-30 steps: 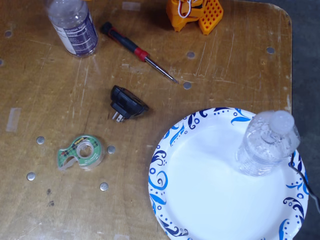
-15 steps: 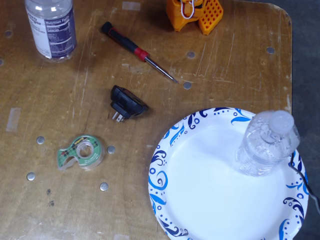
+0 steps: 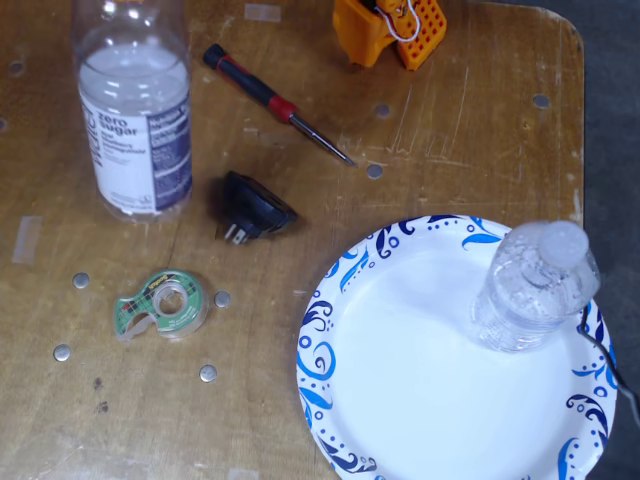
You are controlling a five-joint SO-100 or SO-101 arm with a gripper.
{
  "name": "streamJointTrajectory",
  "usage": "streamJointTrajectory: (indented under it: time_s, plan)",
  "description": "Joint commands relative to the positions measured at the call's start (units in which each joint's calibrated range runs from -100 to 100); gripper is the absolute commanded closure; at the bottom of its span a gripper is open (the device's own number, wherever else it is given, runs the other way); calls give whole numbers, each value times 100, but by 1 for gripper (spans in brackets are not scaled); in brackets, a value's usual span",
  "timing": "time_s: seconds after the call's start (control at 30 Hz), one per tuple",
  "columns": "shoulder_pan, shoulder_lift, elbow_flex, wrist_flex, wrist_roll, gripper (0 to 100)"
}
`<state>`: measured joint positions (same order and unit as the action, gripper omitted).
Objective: Move the bottles to the plate
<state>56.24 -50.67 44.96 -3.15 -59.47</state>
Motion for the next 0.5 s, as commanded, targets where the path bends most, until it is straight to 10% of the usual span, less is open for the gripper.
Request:
streamJointTrajectory:
  time_s: [0.0,0.47]
  plan:
    - [-487,303,-641,-33,-10,88]
    - [-2449,2175,-2190,-112,31,88]
